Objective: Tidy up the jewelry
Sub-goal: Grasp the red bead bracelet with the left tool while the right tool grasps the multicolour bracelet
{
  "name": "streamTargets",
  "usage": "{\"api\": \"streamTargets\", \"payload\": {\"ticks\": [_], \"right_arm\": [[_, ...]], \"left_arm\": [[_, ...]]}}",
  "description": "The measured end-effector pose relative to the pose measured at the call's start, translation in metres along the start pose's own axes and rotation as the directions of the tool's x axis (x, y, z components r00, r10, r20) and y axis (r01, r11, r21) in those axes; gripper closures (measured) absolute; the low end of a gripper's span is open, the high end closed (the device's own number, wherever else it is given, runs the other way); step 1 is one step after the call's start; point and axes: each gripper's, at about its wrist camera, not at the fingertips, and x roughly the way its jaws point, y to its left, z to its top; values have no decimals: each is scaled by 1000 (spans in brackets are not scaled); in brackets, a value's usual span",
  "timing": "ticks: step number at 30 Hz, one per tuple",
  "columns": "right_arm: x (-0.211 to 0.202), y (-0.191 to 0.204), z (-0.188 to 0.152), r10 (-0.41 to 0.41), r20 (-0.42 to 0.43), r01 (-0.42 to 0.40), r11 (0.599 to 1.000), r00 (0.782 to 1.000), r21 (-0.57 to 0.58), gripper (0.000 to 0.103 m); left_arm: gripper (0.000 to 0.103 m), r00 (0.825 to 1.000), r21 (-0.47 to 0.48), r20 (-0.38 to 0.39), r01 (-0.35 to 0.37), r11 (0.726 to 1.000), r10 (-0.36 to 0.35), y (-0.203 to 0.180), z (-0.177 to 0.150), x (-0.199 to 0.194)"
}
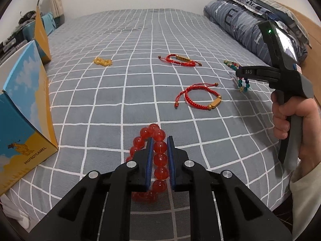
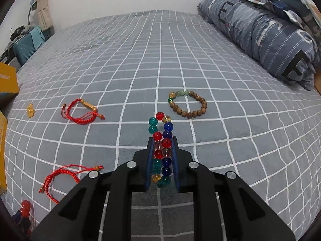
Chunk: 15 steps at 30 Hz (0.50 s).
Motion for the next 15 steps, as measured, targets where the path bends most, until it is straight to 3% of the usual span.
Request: {"api": "streamTargets", "payload": {"ticks": [2,15], "right_arm": [[-4,1,1,3,10,-3,1000,1000,-2,94],[-22,-2,6,37,65,-38,999,997,19,94]], "left_arm": [[90,1000,-5,5,-4,1000,5,1,1,-1],[90,996,-57,79,-31,998,35,9,33,-28]]}}
